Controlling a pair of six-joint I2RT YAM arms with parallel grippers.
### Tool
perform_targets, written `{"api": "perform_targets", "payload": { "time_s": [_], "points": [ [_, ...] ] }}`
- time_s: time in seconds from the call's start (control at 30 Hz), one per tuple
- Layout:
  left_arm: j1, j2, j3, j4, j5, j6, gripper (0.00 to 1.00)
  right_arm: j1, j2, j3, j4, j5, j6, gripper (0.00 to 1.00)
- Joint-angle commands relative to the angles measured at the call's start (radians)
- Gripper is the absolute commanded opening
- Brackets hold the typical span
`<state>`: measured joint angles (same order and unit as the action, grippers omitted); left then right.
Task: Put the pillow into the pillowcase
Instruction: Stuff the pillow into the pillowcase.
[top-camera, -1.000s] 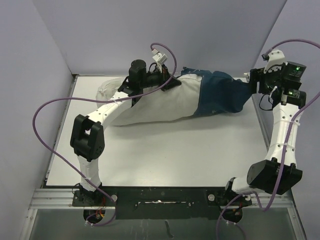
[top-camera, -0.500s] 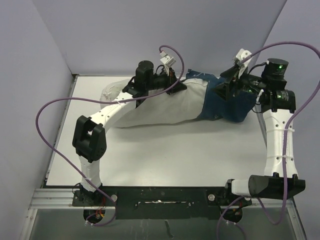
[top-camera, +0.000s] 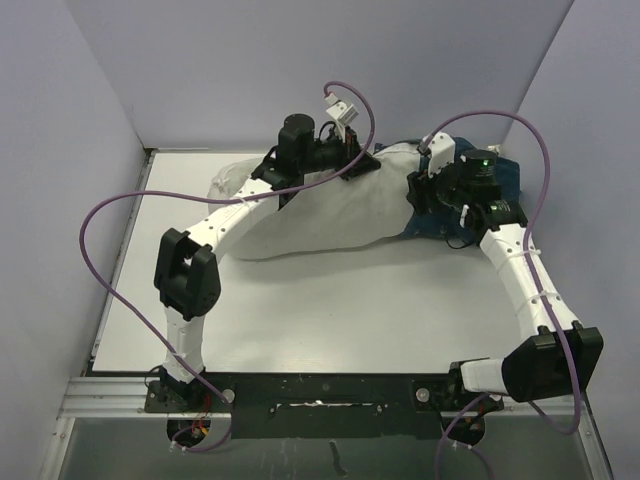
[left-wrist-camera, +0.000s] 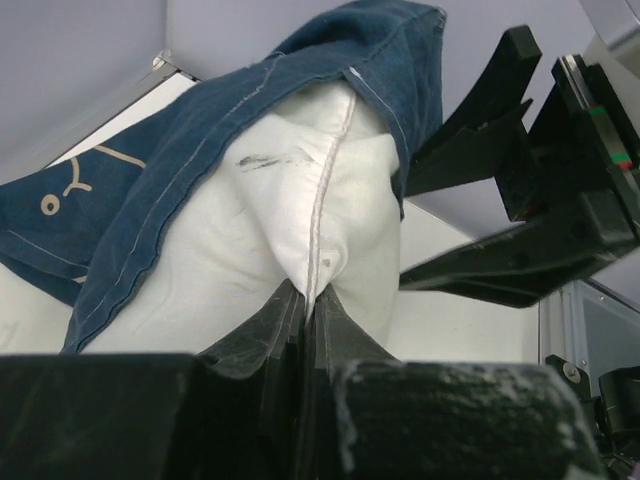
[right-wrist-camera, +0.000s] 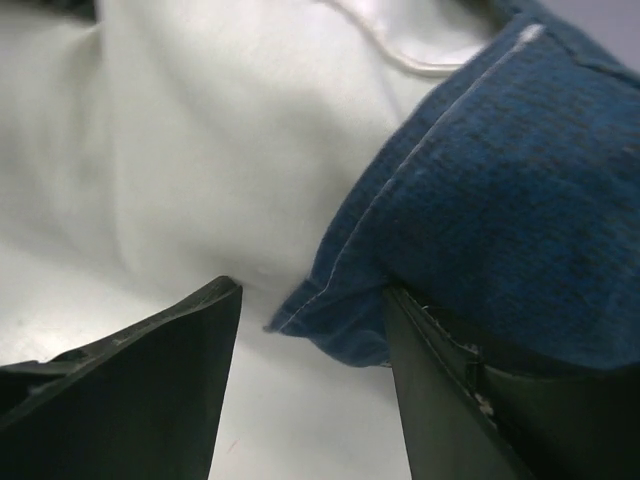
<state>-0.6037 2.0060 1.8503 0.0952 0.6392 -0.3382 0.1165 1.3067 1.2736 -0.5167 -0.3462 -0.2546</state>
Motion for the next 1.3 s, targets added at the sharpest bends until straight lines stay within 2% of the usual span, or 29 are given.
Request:
{"api": "perform_targets", "payload": {
  "time_s": [0.0,0.07,0.17,0.2,0.27,0.33,0.4,0.53,0.7,0.77,0.87,0.97,1.1,1.2,1.27],
  "points": [
    [-0.018,-0.008,0.074,0.102,-0.023,-0.024,0.00,0.010,0.033,0.054,0.228,0.249,0.058,0.52],
    [-0.022,-0.015,0.062,0.110,-0.028,-0.024,0.00,0.010,0.058,0.083,0.234,0.261,0.050,0.40],
    [-0.022,-0.016,0.049,0.117,-0.032,-0.028,0.00,0.010,0.075,0.131,0.204,0.207,0.034,0.16],
    [-0.022,-0.015,0.048,0.119,-0.033,-0.030,0.00,0.011,0.075,0.152,0.177,0.156,0.031,0.13],
    [-0.022,-0.008,0.052,0.117,-0.035,-0.029,0.00,0.008,0.075,0.220,0.086,-0.057,-0.031,0.10],
    [-0.022,0.005,0.071,0.108,-0.035,-0.028,0.00,0.012,0.080,0.286,-0.040,-0.333,-0.178,0.05],
    [-0.022,0.024,0.094,0.104,-0.033,-0.032,0.00,0.021,0.094,0.328,-0.093,-0.495,-0.230,0.00],
    [-0.033,0.058,0.132,0.109,-0.018,-0.044,0.00,0.020,0.198,0.424,-0.057,-0.597,-0.130,0.00],
    [-0.042,0.076,0.133,0.128,-0.013,-0.058,0.00,0.056,0.350,0.561,0.057,-0.754,0.094,0.00],
    [-0.040,0.069,0.112,0.154,-0.018,-0.067,0.00,0.069,0.382,0.582,0.062,-0.734,0.148,0.00],
    [-0.026,0.051,0.080,0.183,-0.029,-0.071,0.00,0.039,0.441,0.602,0.023,-0.592,0.153,0.00],
    [0.005,0.063,0.109,0.192,-0.038,-0.080,0.00,-0.004,0.541,0.693,0.007,-0.549,0.167,0.00],
    [0.046,0.132,0.271,0.137,-0.045,-0.060,0.00,0.043,0.672,0.947,-0.007,-0.538,0.137,0.00],
    [0.077,0.195,0.465,0.052,-0.070,0.005,0.00,0.072,0.766,1.200,0.023,-0.557,0.150,0.00],
    [0.083,0.225,0.596,-0.015,-0.087,0.073,0.00,0.084,0.793,1.298,0.078,-0.602,0.175,0.00]
  ]
}}
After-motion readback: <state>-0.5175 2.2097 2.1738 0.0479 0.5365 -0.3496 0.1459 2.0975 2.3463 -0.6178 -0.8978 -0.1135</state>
